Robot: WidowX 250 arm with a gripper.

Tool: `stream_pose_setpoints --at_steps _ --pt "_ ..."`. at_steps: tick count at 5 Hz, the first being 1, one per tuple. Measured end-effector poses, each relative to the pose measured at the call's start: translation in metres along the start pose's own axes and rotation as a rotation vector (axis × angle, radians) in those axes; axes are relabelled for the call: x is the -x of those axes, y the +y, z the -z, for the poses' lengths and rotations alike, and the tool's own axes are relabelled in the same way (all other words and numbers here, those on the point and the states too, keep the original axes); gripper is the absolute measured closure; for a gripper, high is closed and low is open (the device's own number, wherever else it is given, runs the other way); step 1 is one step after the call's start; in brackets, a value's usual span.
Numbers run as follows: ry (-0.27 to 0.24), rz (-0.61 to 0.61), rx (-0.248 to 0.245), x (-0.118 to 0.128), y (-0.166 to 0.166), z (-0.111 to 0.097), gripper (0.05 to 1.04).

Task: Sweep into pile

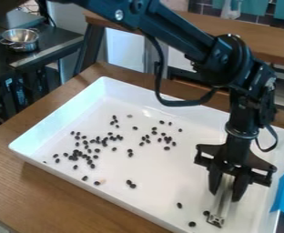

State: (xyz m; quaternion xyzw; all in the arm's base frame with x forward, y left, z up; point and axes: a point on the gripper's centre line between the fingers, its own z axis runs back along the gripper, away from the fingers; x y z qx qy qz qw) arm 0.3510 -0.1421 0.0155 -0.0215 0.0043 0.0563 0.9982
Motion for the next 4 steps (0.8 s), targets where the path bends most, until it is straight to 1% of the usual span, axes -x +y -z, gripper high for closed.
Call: stream_pose_setpoints --at_steps 1,3,4 --pt "0.011 0.021 -0.007 0.004 0.011 0.001 0.704" --pt "-0.004 0.067 -0.023 0.012 0.047 0.000 0.704" --pt "0.001 0.085 -0.040 0.010 0.069 0.000 0.704"
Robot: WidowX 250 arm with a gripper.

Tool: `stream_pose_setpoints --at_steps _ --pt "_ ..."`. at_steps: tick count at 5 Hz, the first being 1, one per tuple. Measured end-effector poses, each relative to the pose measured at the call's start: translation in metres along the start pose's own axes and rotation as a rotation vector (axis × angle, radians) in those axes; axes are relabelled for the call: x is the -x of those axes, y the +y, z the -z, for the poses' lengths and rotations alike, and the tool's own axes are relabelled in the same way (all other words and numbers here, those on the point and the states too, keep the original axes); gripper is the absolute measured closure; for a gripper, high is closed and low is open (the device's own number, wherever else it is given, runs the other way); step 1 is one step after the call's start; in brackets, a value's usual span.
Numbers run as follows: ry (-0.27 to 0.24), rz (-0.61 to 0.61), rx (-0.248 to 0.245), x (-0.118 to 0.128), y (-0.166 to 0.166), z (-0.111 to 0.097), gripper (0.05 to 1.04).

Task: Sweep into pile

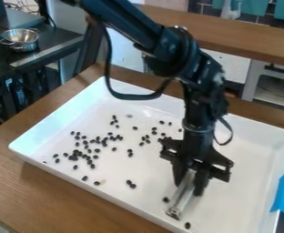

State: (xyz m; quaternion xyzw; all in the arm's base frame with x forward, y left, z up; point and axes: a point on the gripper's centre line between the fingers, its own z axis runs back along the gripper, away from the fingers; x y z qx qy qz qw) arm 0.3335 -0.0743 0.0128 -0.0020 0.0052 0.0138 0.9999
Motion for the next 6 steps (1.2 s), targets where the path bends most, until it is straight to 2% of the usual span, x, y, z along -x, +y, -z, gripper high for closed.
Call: stream_pose_setpoints --at_steps 2,3,5,6 --pt "-0.018 0.033 -0.054 -0.007 0.042 0.003 0.704" --pt "-0.001 0.060 -0.075 -0.007 0.058 0.003 0.704" --pt "0.041 0.088 -0.107 0.000 0.116 0.003 0.704" --pt "0.085 0.073 -0.112 0.008 0.150 0.002 0.704"
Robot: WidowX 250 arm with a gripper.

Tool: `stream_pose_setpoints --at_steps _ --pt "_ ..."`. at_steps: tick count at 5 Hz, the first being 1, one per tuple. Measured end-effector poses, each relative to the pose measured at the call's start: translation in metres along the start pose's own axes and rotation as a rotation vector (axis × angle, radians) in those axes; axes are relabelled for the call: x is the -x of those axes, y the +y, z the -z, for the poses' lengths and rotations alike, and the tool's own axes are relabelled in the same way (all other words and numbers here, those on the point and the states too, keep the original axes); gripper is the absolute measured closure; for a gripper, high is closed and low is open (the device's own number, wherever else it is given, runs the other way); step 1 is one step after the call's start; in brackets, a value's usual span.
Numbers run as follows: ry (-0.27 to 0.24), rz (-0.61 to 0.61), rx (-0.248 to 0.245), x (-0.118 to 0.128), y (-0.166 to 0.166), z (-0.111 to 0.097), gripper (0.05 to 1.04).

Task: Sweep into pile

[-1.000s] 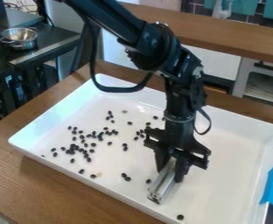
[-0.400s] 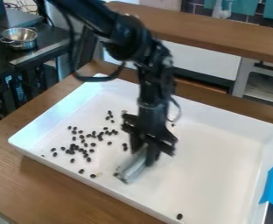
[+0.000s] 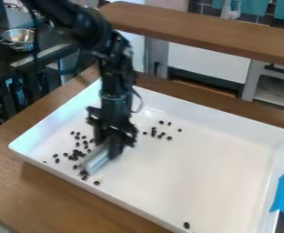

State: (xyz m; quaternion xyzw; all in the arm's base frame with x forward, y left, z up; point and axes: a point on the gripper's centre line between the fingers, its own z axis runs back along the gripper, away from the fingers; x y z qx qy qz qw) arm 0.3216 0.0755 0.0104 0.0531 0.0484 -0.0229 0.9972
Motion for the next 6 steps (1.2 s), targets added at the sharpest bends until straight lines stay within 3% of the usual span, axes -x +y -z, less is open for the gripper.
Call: stream_pose_setpoints --at_steps 2,3,5,6 --pt "0.016 -0.004 -0.001 0.018 0.046 0.004 0.704" --pt "-0.006 -0.012 0.025 0.022 0.041 0.002 0.704" --pt "-0.109 -0.113 0.133 0.012 -0.013 -0.028 0.704" --pt "-0.083 -0.152 0.168 0.004 -0.059 -0.046 0.704"
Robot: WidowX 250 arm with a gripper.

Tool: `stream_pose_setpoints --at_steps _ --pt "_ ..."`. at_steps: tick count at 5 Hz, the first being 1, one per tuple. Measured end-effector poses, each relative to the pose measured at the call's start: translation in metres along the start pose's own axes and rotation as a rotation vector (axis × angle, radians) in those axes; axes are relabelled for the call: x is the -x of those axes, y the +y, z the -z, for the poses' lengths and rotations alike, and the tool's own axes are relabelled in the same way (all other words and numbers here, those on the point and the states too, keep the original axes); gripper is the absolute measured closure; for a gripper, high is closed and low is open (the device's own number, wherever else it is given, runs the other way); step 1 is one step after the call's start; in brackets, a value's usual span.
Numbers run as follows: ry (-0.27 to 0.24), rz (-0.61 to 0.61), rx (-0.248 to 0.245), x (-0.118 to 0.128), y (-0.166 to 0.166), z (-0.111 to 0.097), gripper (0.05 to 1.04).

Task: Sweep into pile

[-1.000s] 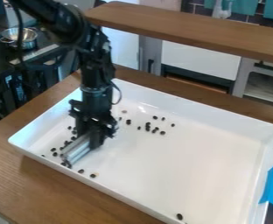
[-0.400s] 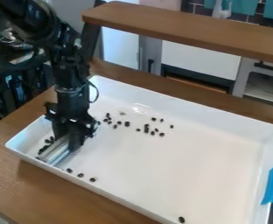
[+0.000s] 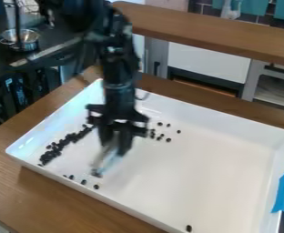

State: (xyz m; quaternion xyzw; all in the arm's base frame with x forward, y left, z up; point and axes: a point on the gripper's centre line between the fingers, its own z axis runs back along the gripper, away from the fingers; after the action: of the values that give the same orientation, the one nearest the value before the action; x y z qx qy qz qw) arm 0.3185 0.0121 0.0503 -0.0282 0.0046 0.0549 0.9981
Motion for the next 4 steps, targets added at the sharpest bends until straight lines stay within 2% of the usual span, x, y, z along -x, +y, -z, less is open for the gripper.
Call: stream_pose_setpoints --at_steps 1,2,3,4 --pt "0.005 -0.073 -0.011 0.000 -0.048 -0.009 0.704" --pt "0.034 -0.099 0.002 0.003 -0.095 -0.010 0.704" --pt "0.056 -0.133 -0.009 0.000 -0.119 -0.002 0.704" --pt "0.057 -0.158 -0.016 0.001 -0.132 0.011 0.704"
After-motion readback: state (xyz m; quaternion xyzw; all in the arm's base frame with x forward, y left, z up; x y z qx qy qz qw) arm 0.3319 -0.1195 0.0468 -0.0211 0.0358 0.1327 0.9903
